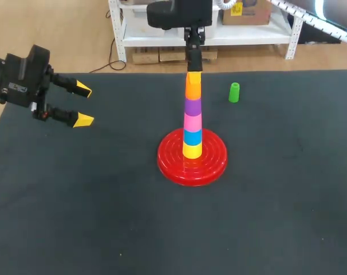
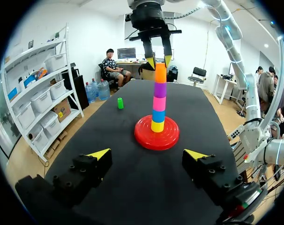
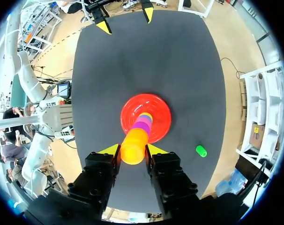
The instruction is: Pick up and stack the cylinders on the red base in this order: pink,purple,orange,green
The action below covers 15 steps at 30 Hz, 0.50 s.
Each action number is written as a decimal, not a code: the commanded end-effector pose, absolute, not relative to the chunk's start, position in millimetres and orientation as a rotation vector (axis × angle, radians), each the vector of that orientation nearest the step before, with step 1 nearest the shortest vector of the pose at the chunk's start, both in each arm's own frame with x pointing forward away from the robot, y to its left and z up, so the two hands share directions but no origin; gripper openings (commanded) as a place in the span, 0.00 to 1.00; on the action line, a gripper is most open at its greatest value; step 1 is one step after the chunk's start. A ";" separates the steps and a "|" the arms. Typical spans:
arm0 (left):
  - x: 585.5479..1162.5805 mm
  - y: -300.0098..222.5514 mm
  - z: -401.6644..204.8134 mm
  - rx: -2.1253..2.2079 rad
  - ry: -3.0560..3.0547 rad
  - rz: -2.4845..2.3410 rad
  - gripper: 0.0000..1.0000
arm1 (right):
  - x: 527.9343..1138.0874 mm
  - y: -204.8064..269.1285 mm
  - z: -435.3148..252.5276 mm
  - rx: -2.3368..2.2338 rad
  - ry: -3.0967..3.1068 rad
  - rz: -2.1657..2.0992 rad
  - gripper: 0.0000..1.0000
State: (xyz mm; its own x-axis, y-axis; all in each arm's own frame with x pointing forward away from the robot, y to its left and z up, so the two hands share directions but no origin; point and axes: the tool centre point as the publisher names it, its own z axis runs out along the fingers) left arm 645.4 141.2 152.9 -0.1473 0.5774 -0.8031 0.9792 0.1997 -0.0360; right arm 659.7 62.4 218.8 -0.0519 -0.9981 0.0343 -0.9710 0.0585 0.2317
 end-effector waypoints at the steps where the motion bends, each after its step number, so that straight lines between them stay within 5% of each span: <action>1: 644.6 141.6 152.0 1.453 1.811 -0.772 1.00 | 661.7 64.1 205.6 2.027 -2.132 -0.229 0.00; 2: 644.6 141.6 152.0 1.453 1.811 -0.772 1.00 | 661.4 64.6 206.8 2.029 -2.132 -0.231 0.31; 3: 644.6 141.6 152.0 1.453 1.811 -0.772 1.00 | 661.3 65.1 208.9 2.032 -2.134 -0.237 0.86; 4: 644.6 141.6 152.0 1.453 1.811 -0.772 1.00 | 661.7 65.5 212.1 2.036 -2.139 -0.247 1.00; 15: 644.6 141.6 152.0 1.453 1.811 -0.772 1.00 | 691.5 40.3 255.9 1.988 -2.386 -0.338 1.00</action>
